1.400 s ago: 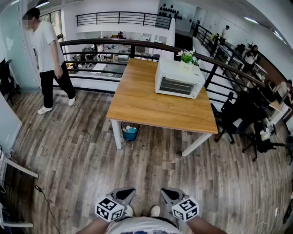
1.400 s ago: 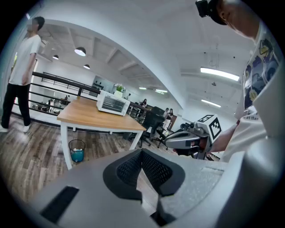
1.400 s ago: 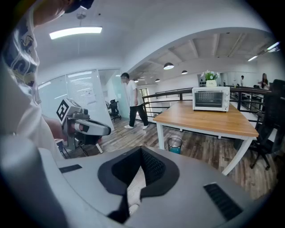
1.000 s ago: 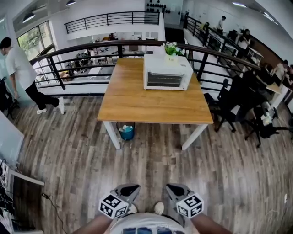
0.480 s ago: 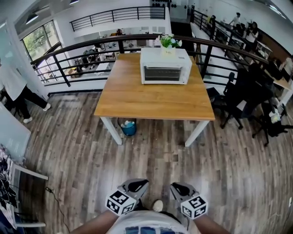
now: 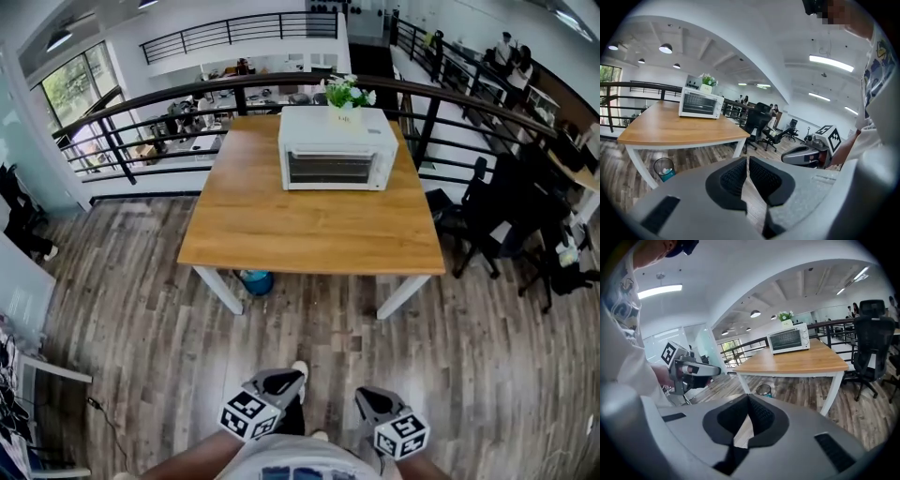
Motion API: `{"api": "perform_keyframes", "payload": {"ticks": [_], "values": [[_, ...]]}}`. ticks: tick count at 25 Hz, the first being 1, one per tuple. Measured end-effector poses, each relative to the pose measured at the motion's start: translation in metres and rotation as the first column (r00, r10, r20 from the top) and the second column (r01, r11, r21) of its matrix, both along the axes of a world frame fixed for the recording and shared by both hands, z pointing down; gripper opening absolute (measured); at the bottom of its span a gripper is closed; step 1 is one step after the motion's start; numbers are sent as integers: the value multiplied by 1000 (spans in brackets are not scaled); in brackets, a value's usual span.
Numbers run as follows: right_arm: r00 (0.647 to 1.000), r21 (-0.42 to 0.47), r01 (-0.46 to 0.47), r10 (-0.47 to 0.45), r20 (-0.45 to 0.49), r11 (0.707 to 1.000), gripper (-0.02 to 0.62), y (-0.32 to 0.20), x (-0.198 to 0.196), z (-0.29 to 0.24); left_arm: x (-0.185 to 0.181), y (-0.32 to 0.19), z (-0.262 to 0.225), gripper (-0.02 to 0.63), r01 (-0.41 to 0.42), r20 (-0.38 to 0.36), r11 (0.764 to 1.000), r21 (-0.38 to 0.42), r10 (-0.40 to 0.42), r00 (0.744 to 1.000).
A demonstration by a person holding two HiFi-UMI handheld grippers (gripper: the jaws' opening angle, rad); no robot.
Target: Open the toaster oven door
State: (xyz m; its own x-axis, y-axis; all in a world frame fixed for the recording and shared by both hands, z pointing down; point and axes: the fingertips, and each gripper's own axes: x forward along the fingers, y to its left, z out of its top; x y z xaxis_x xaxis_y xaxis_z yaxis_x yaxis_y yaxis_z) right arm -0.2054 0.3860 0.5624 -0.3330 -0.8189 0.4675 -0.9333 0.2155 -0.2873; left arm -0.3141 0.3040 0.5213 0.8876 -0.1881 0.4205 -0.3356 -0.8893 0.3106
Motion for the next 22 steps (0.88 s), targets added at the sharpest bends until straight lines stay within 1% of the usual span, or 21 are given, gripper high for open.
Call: {"api": "perform_keyframes", "payload": {"ticks": [2,4,7,9,11,13,17,20,22], "values": [[1000,3,-21,21,-22,1000,2,-40,16,-9,19,-46,-3,11,-14,-19,1000,7,15,1000],[998,7,-31,32,-47,999,2,-82,27,-22,37,-89,-12,27,-45,-34,999,18,45,998],[995,14,-53,54,-85,998,2,-142,46,-38,61,-149,-28,31,-93,-71,995,44,96,993],[992,11,-80,81,-94,997,2,-180,59,-41,75,-188,-34,40,-122,-87,990,66,127,988],[990,17,-100,102,-97,995,2,-213,67,-46,85,-225,-37,46,-135,-91,987,83,142,986],[989,20,-111,112,-98,994,2,-235,76,-52,96,-256,-38,48,-126,-98,989,79,133,986],[991,-11,-109,107,-85,994,2,-260,98,-48,118,-298,-40,48,-73,-126,996,49,78,989],[994,-15,-88,87,-72,996,2,-286,118,-40,134,-331,-38,48,-31,-124,997,66,39,991],[997,-13,-58,57,-61,998,2,-303,134,-34,147,-353,-38,48,7,-117,997,76,2,993]]}}
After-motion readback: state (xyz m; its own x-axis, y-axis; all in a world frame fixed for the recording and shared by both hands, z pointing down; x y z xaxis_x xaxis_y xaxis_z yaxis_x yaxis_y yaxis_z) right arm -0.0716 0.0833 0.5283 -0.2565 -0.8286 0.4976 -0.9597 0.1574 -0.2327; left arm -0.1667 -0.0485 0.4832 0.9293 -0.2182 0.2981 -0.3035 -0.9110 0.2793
